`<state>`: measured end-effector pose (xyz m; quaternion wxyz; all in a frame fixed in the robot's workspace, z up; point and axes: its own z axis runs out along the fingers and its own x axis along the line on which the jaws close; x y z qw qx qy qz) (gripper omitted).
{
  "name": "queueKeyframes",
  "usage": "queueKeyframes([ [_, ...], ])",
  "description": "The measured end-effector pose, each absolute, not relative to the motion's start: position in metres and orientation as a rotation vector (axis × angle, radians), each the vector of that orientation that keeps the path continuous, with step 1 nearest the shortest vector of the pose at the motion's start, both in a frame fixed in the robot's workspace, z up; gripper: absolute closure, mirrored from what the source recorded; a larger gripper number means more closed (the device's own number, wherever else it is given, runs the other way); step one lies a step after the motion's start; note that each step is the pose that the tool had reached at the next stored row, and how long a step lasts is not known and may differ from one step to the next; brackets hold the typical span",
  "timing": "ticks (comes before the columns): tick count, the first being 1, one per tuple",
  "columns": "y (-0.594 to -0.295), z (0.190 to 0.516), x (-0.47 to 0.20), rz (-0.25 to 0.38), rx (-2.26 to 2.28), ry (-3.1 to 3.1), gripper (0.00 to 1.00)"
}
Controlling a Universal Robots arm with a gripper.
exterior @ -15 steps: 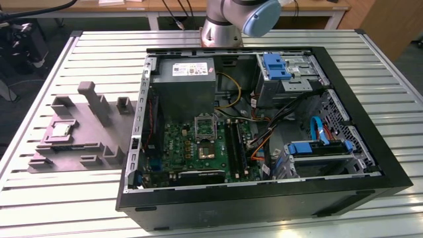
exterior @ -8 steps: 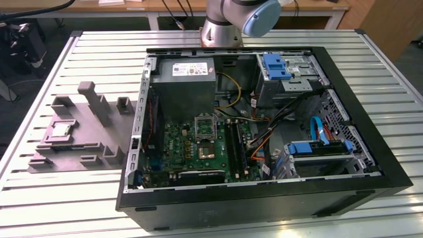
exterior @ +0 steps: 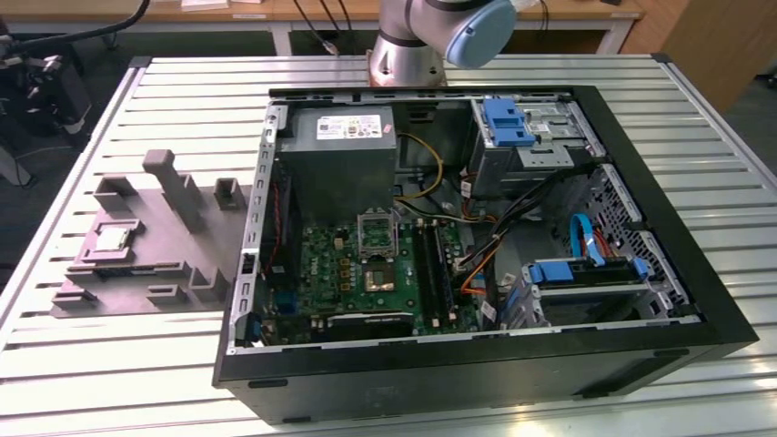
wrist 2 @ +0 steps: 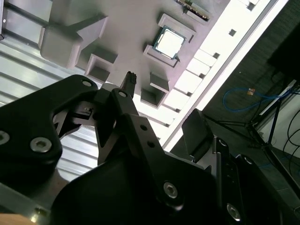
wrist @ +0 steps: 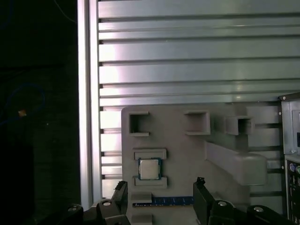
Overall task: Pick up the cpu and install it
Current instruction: 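Pick up the cpu and move it towards the insertion slot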
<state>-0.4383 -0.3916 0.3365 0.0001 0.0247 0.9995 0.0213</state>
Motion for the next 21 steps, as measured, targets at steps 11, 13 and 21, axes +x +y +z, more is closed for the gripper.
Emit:
queueKeyframes([
  [11,-0.3927,0.3312,-0.4384,0.067,0.078,3.14,0.34],
  [13,-0.3927,0.3312,-0.4384,0.067,0.078,3.14,0.34],
  [21,-0.3927,0.3256,-0.4385,0.067,0.076,3.14,0.42],
])
